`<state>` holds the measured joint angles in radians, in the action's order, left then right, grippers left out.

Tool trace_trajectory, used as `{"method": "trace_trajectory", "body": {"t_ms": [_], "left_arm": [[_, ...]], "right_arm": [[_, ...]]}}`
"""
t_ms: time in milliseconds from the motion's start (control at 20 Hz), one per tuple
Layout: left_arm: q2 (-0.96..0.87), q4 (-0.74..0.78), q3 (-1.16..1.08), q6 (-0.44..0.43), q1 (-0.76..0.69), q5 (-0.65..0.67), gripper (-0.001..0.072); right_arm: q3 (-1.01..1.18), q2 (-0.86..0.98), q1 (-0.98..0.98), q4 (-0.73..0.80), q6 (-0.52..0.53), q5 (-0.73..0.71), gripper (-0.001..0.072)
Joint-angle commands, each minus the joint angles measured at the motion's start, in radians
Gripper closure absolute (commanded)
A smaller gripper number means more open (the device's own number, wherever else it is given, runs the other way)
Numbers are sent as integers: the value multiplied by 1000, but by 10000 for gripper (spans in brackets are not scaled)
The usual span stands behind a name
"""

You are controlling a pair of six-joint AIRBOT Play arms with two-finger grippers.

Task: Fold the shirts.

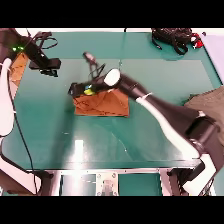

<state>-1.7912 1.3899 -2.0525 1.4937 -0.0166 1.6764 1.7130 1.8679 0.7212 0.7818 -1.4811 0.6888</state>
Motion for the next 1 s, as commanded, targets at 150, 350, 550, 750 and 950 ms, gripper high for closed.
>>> {"method": "trace_trajectory", "body": {"t_ms": [150, 350, 550, 750, 950], "left_arm": [[3, 9, 9, -37, 25, 17, 685], [3, 8, 9, -36, 25, 18, 685], [3, 8, 9, -32, 25, 16, 685], [3, -17, 9, -27, 25, 16, 685], [3, -40, 9, -27, 25, 19, 685]], "right_arm": [[1, 3, -215, 42, -11, 307, 378], [-25, -89, -515, 114, -11, 586, 378], [-234, -163, -709, 106, 0, 583, 150], [-478, -142, -685, -98, 118, 387, 149], [-513, -46, -563, -337, 228, 323, 173]]}}
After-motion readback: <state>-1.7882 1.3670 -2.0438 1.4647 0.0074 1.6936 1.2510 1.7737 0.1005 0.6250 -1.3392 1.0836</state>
